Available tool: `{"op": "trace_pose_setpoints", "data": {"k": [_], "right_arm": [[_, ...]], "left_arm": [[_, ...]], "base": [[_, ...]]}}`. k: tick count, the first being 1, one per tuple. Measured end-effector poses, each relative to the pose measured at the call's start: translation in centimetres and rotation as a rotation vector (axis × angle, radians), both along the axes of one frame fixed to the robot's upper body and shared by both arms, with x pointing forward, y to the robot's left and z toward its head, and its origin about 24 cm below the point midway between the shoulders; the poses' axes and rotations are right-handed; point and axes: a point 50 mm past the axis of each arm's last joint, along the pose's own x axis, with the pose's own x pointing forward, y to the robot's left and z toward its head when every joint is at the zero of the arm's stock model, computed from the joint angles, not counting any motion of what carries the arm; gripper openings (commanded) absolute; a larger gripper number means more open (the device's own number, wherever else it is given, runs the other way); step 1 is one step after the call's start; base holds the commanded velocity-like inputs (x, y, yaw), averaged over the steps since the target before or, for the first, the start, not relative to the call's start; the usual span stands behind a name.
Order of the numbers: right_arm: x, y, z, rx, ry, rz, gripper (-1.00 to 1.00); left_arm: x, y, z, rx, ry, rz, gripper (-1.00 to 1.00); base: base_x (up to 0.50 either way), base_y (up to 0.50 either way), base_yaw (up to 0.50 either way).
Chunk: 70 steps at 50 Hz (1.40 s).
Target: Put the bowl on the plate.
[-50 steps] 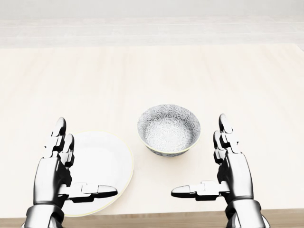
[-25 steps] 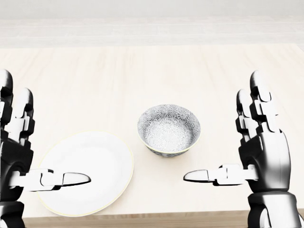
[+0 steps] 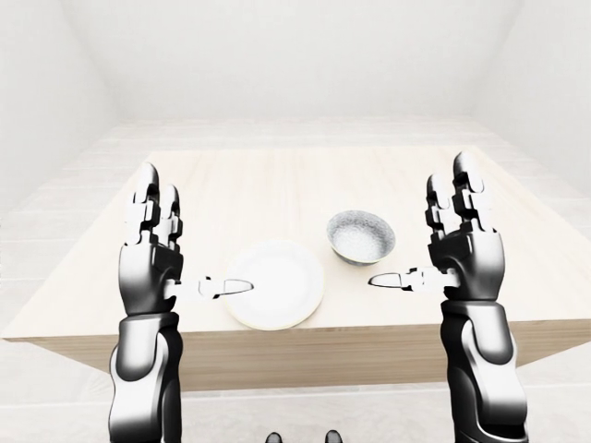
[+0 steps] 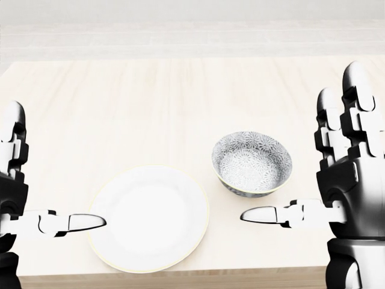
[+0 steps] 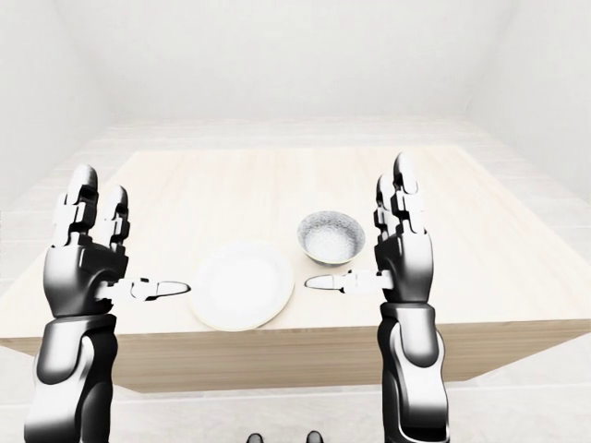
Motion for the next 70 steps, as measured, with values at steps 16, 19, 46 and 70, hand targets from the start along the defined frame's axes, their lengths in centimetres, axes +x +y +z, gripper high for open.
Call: {"op": "trace_pose_setpoints", "data": {"k": [16,19,46,70], "right_arm": [[-0.1,-0.3,0.5,0.008,-0.025,-0.005,1.0],[-0.1,-0.4,0.6,0.009,-0.028,-0.006,1.0],[0.0,-0.8,0.9,-0.004,-0.04,-0.011,1.0],[-0.2,-0.9,0.6,-0.023,-0.025,-0.017,1.0]], "left_arm": [[0.6,0.4,-0.6,-0.004,0.03,0.035,1.0],[0.7,0.4,-0.7,-0.004,0.036,0.037,1.0],[1.3,0.1,-1.1,0.021,0.059,0.031,1.0],[1.0,-0.1,-1.1,0.022,0.058,0.023,1.0]], "base": [[0.0,0.21,0.0],[0.0,0.0,0.0],[0.0,0.0,0.0],[0.05,0.05,0.0]]}}
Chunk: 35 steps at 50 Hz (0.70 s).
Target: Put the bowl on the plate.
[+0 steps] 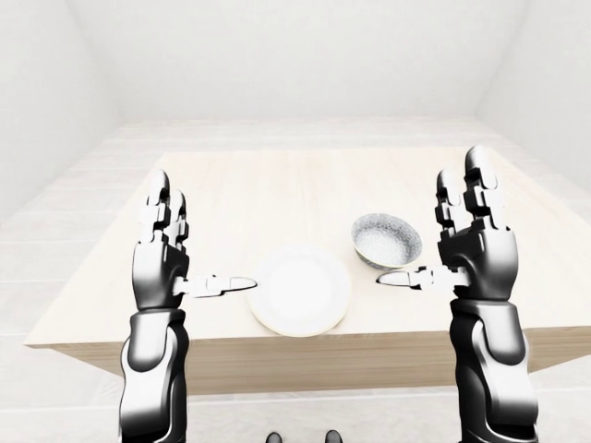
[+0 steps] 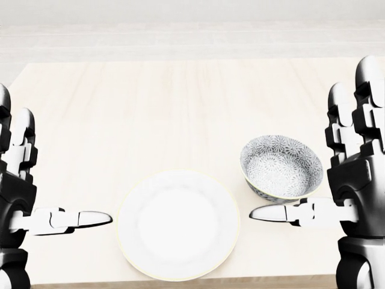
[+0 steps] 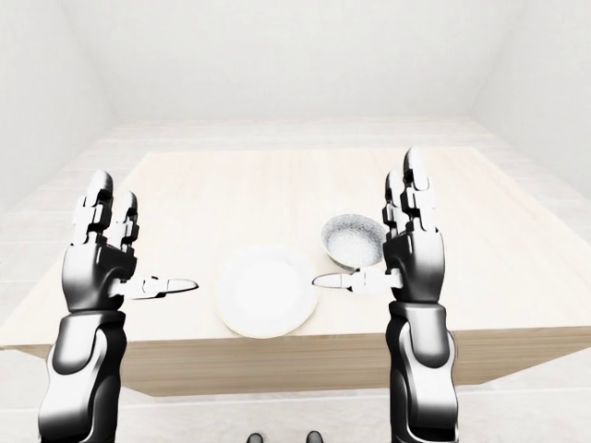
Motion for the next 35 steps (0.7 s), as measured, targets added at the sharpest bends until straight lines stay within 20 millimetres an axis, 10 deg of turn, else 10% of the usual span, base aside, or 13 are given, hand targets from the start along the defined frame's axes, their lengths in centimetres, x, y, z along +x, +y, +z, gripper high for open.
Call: {"op": "trace_pose_setpoints", "data": {"k": [35], "right_arm": [[-0.08,-0.01,-0.13,0.008,0.004,0.002,1.0]], "left_arm": [[-0.17,0.46,0.22,0.019,-0.008,0.035,1.0]], "base": [[0.0,0.04,0.0]]}}
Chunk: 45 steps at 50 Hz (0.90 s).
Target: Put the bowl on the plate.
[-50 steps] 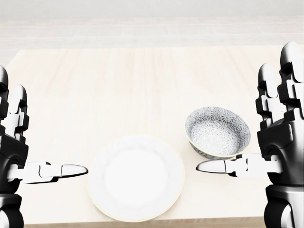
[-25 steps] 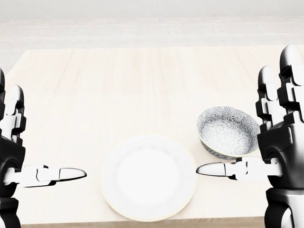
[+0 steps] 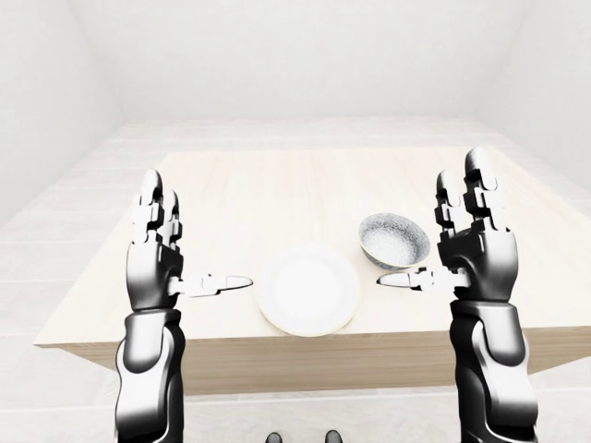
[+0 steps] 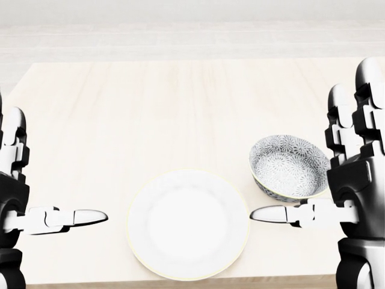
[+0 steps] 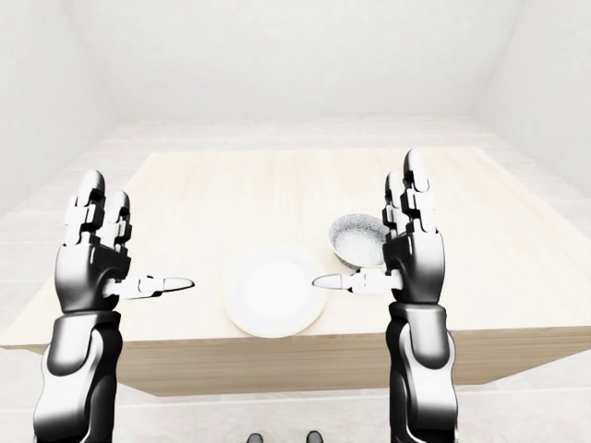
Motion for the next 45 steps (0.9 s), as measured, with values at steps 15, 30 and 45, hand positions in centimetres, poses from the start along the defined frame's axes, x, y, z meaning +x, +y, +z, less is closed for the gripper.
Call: {"op": "trace_pose_setpoints", "data": {"k": [15,30,45], "right_arm": [[-0.1,-0.2,0.6,0.008,-0.033,0.058,1.0],[2.0,-1.4,0.3,0.072,-0.009,0.109,1.0],[5.2,-2.9,-2.3,0.021,0.154,0.019,1.0]], "left_arm": [[-0.1,0.4,0.0,-0.001,0.003,0.002,1.0],[-0.1,0.9,-0.4,-0.001,0.02,0.013,1.0],[0.4,1.6,-1.0,0.001,0.053,0.038,1.0]], "base": [[0.0,0.0,0.0],[0.0,0.0,0.0],[0.0,0.0,0.0]]}}
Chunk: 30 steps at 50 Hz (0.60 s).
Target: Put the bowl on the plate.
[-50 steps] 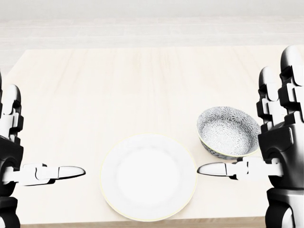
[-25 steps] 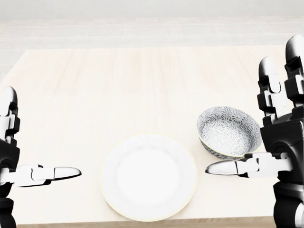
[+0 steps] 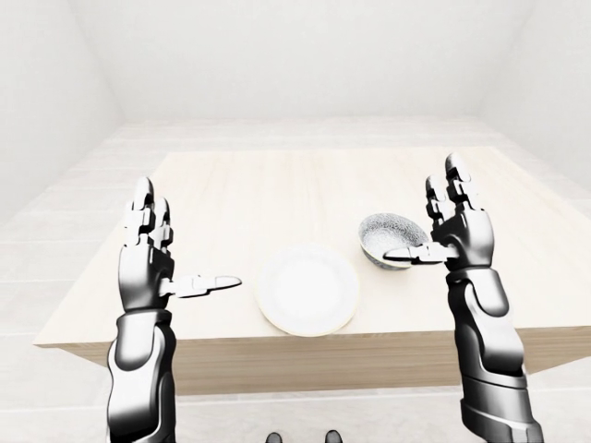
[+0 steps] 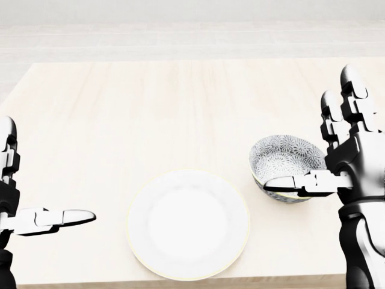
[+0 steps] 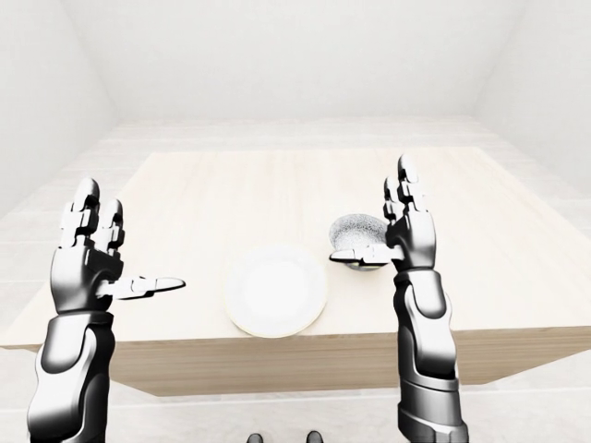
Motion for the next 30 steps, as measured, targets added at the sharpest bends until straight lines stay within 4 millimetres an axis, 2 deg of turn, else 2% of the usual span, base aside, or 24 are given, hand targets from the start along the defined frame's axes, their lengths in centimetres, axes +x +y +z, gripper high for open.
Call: {"op": "trace_pose_setpoints", "data": {"k": [14,30], "right_arm": [[0.9,-1.1,-1.3,-0.13,0.091,-0.12,1.0],[0.0,-1.6,0.4,-0.209,0.021,-0.172,1.0]], "left_arm": [[0.5,0.4,-0.4,-0.001,0.021,0.016,1.0],[0.7,0.3,-1.3,0.207,0.106,0.033,1.0]], "base": [[0.0,0.0,0.0],[0.0,0.0,0.0]]}}
